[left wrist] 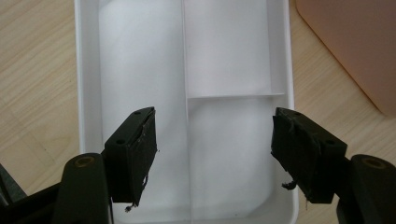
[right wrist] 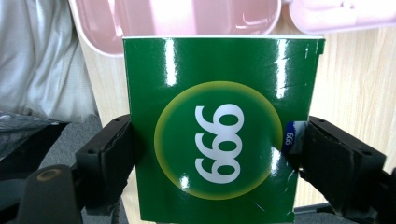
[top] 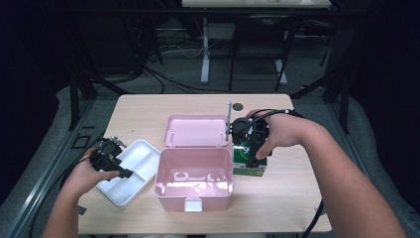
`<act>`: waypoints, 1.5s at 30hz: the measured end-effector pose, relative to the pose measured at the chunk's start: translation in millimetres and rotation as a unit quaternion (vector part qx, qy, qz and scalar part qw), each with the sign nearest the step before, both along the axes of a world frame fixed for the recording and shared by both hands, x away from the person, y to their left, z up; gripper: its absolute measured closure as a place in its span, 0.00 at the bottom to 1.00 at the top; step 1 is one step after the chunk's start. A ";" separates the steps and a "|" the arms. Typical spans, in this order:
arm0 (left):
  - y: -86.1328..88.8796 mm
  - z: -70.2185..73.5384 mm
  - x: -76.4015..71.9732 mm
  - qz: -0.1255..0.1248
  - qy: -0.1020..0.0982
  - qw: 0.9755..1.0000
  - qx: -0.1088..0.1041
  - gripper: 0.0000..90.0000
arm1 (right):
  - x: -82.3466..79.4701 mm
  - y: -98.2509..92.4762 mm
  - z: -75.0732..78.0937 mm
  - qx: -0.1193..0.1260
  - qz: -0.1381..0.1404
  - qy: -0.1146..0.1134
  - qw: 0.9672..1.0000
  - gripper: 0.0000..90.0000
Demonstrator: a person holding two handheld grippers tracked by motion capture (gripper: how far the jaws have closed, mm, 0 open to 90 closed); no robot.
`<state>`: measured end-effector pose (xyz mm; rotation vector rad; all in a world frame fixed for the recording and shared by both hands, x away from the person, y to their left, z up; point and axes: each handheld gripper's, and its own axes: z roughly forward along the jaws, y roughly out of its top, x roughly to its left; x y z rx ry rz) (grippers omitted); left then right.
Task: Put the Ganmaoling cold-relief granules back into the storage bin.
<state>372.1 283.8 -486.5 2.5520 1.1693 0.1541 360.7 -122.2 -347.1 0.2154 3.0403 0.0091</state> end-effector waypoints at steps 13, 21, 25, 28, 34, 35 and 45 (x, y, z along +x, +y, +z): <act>-0.1 -0.7 0.3 0.000 0.001 1.000 0.000 0.35 | -1.0 34.3 4.9 0.000 0.018 0.007 1.000 0.18; -0.6 -0.7 0.4 -0.001 0.001 1.000 0.000 0.35 | -1.4 56.3 3.7 0.007 0.022 0.015 1.000 0.18; -1.5 -0.9 0.7 -0.003 0.001 1.000 0.000 0.35 | -3.1 64.9 2.0 0.013 0.027 0.017 0.999 0.18; -1.5 -0.1 0.4 -0.003 0.000 1.000 -0.001 0.35 | -3.9 69.2 0.8 0.012 0.030 0.021 0.999 0.18; -0.9 0.5 0.2 -0.002 -0.001 1.000 -0.001 0.35 | -5.1 76.3 -1.1 0.010 0.037 0.018 0.999 0.18; -0.9 0.4 0.2 -0.002 -0.001 1.000 -0.001 0.35 | -5.3 77.8 -1.2 0.007 0.039 0.017 0.999 0.18; 0.0 1.3 0.0 -0.001 -0.002 1.000 -0.003 0.35 | -6.2 82.4 -10.1 0.016 0.038 0.022 0.999 0.18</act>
